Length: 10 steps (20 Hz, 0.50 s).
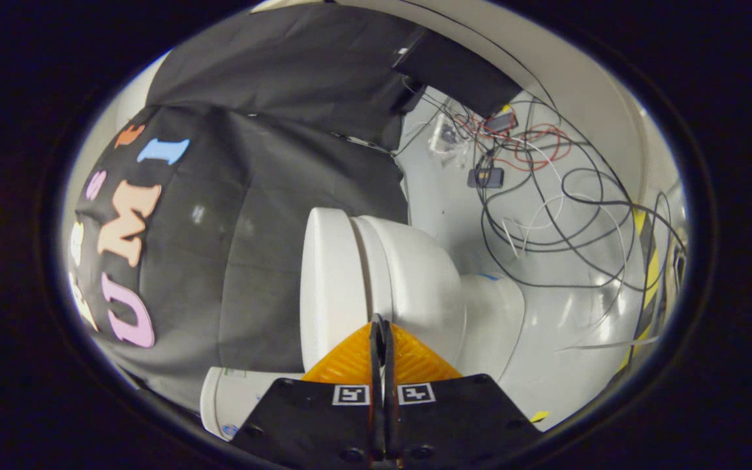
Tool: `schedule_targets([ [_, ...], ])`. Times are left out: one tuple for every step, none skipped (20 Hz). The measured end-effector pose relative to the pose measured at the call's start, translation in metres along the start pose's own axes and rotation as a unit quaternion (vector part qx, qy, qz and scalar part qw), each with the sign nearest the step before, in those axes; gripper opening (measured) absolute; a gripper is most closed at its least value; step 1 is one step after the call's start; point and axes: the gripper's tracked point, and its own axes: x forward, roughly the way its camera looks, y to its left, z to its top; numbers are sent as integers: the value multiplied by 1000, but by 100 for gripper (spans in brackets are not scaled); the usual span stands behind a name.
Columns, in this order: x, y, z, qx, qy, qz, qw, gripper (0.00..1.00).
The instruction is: Open the toilet lid.
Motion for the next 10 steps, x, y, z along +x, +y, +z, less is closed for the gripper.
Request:
schedule_targets([
  [-1, 5, 3, -7, -4, 2, 1000, 1],
  [-5, 11, 5, -11, -10, 9, 1000, 1],
  [-10, 18, 8, -17, -21, 19, 999, 1],
  [-14, 29, 9, -25, -30, 29, 999, 1],
  [-21, 43, 10, -37, -42, 40, 998, 1],
  [-25, 53, 10, -51, -49, 47, 996, 1],
  [-30, 64, 10, -69, -56, 52, 995, 1],
  [-35, 76, 10, -87, -62, 59, 993, 1],
  [-41, 90, 10, -104, -67, 71, 990, 1],
  [-48, 108, 7, -120, -72, 89, 986, 1],
])
